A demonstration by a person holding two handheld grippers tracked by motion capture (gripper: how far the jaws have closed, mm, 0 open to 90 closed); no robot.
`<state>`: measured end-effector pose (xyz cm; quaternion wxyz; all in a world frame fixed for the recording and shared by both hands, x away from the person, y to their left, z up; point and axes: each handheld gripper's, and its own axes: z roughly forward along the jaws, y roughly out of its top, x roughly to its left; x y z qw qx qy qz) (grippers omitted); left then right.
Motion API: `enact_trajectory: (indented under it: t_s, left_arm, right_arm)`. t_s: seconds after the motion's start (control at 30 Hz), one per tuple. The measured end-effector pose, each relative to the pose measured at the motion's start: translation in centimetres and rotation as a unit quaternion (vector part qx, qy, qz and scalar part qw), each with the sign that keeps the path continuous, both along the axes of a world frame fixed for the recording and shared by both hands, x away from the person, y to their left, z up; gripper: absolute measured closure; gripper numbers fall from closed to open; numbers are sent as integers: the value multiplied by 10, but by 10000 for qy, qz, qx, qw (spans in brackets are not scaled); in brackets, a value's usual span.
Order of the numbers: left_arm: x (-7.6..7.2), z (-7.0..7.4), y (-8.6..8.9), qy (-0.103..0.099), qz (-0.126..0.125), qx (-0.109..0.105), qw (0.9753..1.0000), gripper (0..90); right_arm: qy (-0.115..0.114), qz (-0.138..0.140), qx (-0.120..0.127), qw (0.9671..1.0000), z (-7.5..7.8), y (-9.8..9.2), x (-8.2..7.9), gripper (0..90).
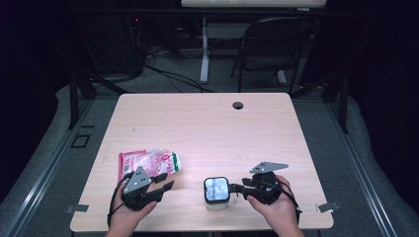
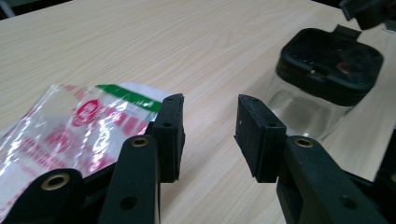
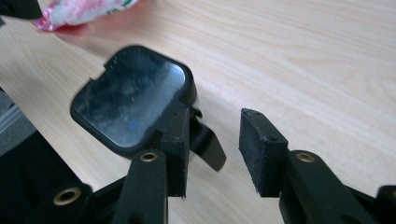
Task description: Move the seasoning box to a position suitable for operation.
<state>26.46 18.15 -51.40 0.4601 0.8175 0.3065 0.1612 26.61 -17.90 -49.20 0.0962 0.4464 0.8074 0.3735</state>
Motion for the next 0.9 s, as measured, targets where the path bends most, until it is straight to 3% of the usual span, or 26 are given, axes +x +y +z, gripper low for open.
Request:
enact_trajectory:
  t_s: [0.23, 0.53, 0.9]
  left_arm:
    - [2, 1, -25, 189, -283, 156, 9993, 670]
    - [4, -2, -41, 424, -509, 127, 9977, 745]
    - [-4, -10, -62, 585, -965, 257, 9933, 889]
  right_arm:
    - [16, 171, -128, 9998, 7, 9, 7, 659]
    - [-58, 134, -173, 9997, 2, 17, 8, 720]
    - [-116, 164, -112, 9997, 0, 18, 6, 803]
